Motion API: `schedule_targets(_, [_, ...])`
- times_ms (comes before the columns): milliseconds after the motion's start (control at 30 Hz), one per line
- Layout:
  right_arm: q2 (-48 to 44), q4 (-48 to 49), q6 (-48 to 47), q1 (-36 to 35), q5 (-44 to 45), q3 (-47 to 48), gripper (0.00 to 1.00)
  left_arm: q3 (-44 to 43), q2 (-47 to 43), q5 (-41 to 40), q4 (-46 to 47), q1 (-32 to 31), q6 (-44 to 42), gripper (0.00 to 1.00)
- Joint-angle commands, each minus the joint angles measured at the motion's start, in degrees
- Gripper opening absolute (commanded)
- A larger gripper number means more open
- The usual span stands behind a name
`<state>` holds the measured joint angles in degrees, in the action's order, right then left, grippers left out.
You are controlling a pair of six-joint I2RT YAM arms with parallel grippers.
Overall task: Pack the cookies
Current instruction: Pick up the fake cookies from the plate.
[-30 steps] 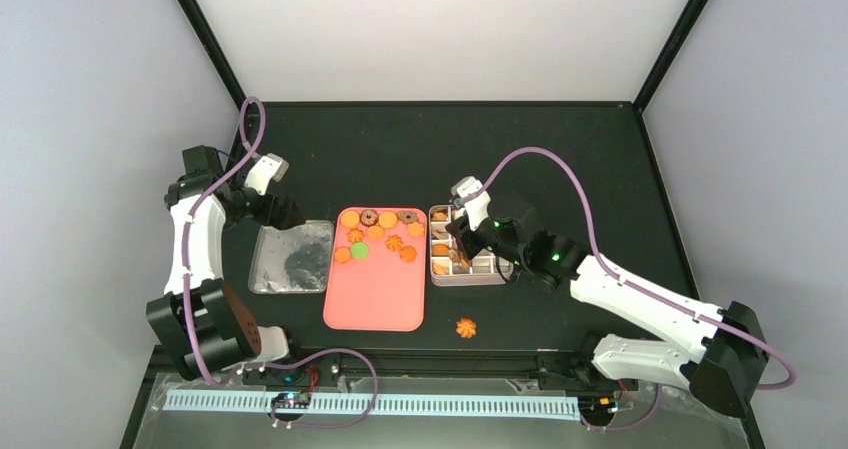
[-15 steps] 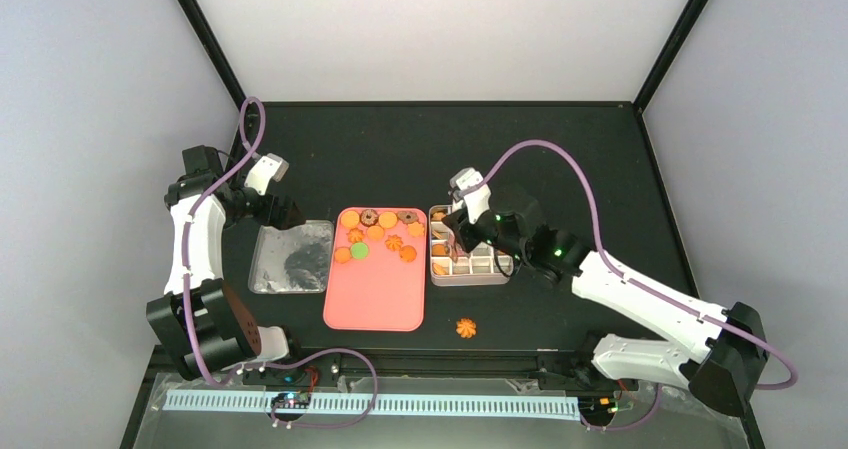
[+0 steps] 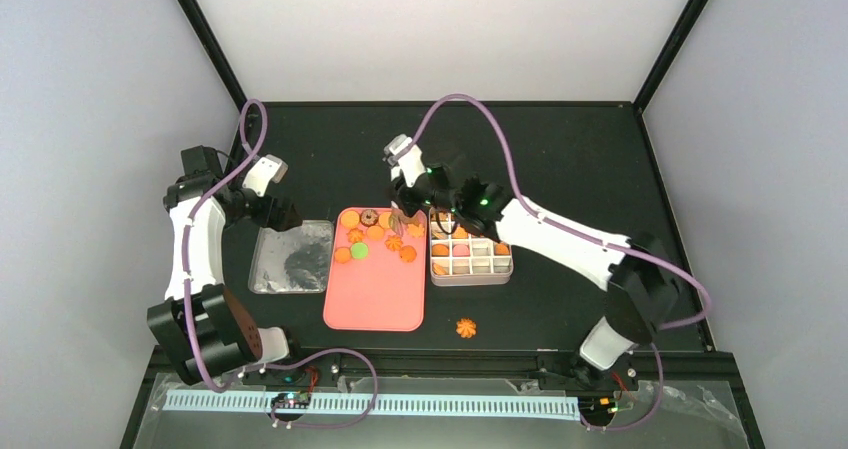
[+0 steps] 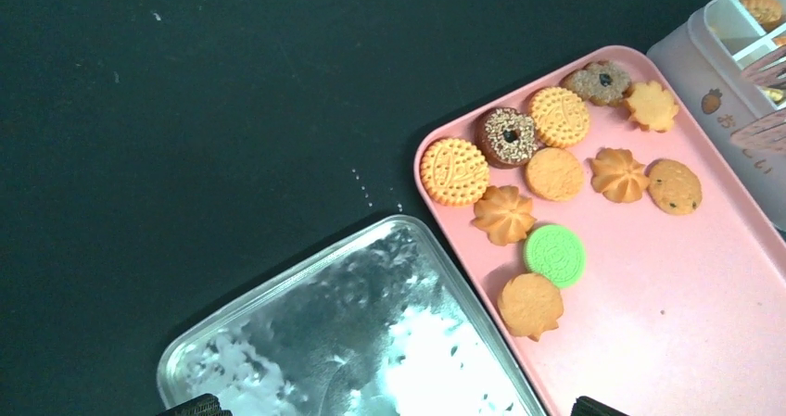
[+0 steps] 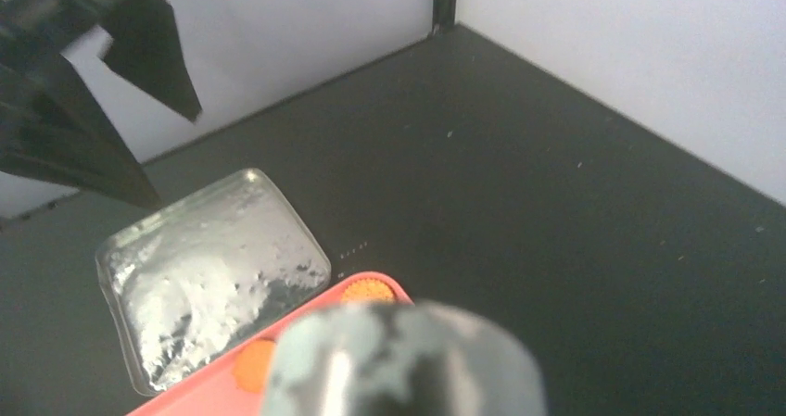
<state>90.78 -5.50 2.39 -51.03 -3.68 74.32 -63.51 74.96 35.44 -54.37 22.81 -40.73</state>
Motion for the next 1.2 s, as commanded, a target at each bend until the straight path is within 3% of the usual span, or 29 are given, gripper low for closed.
schedule_targets(0, [5.1, 1.2, -0.8, 0.1, -1.6, 2.5, 0.33, 0.3, -3.4, -2.3, 0.1, 0.3, -2.1, 0.99])
schedule_targets(367, [10.9, 1.7, -0.4, 0.1, -2.6, 3.4, 0.37, 0.1, -3.1, -1.6, -0.2, 0.3, -2.1, 0.99])
schedule_targets(933, [4.3, 2.6, 0.5, -0.6, -2.0, -8.9, 0.41, -0.5, -2.4, -0.6, -0.4, 0.3, -1.7, 0.99])
schedule_targets(1033, [3.7, 2.8, 0.5, -1.0, -1.6, -9.4, 0.36, -0.5, -2.4, -0.5, -0.4, 0.3, -1.8, 0.99])
schedule_targets(1167, [2.8, 2.6, 0.6, -1.8, -0.5, -8.4, 0.19, -0.6, -2.4, -0.2, -0.4, 0.3, -1.8, 0.99])
